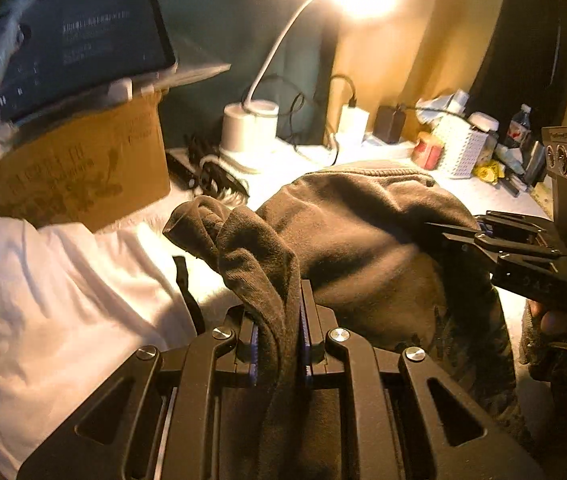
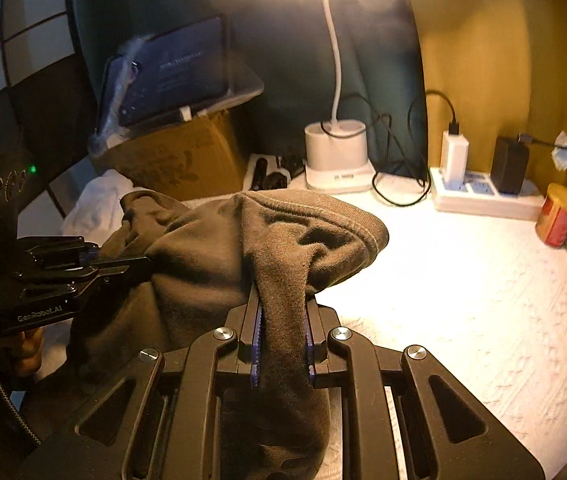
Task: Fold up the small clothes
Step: 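Lower the folded shirt end onto the bundle with both tools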
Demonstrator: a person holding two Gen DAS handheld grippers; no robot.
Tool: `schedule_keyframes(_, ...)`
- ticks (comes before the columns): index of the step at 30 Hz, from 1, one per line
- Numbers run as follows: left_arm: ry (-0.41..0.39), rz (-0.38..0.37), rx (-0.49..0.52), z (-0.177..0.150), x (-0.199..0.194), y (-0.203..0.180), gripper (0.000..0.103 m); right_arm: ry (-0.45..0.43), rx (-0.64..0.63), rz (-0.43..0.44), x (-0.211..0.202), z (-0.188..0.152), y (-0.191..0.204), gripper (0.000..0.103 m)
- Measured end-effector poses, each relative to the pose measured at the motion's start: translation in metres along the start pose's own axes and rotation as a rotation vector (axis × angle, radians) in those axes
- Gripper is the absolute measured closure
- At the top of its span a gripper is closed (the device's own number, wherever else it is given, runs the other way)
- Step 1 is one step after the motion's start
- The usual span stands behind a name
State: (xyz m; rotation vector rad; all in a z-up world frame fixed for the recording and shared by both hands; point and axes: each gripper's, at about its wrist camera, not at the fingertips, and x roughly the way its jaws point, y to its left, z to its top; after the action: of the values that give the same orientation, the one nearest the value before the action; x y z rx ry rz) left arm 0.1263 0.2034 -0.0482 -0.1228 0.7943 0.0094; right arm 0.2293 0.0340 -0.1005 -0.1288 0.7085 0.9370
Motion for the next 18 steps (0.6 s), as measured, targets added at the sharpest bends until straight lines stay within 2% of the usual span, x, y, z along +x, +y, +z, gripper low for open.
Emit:
schedule_keyframes(5,0.043,0.003,-0.014,-0.002,0.016,0.008,0.089,0.075,0.024,-0.003,0.019,-0.002,-0.006,0.085)
schedule_keyframes(18,0.126,-0.014,-0.064,-0.008,0.043,0.024,0.088,0.164,0.095,-0.003,0.055,-0.015,-0.027,0.085)
